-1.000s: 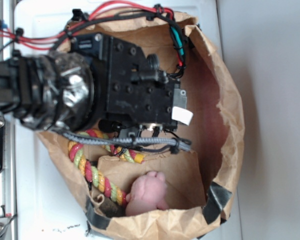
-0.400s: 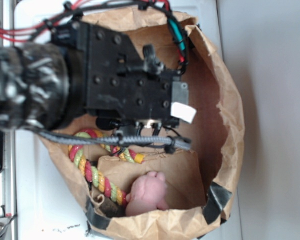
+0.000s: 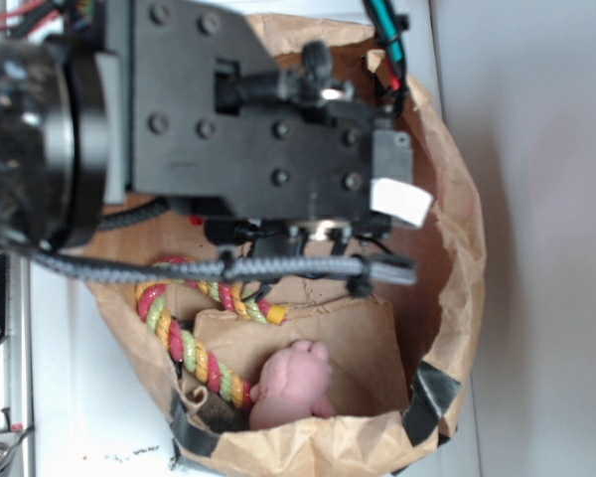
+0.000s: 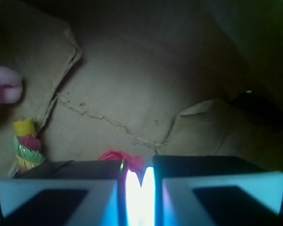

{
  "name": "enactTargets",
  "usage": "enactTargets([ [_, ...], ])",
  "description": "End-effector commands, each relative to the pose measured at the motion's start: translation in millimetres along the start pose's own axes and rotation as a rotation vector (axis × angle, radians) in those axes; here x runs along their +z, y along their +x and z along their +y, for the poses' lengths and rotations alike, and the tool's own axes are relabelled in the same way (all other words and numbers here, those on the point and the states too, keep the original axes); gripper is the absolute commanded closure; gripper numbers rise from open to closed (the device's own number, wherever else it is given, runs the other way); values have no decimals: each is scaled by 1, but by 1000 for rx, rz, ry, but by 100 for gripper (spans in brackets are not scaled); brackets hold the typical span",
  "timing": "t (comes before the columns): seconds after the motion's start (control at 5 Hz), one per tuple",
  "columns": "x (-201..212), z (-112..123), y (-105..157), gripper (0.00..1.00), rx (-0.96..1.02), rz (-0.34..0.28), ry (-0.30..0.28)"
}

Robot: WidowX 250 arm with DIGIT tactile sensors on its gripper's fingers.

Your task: Grab the red paper.

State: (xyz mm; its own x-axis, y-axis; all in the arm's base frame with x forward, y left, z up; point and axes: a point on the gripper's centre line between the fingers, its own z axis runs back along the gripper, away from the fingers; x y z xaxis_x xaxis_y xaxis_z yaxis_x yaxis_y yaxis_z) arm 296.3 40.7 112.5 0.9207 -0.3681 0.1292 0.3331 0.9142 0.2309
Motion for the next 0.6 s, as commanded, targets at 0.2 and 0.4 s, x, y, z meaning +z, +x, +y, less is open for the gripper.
enactTargets([
  [0.2, 60, -11, 28, 100, 111, -203, -121],
  [0.4, 50, -11, 26, 100, 102, -181, -106],
])
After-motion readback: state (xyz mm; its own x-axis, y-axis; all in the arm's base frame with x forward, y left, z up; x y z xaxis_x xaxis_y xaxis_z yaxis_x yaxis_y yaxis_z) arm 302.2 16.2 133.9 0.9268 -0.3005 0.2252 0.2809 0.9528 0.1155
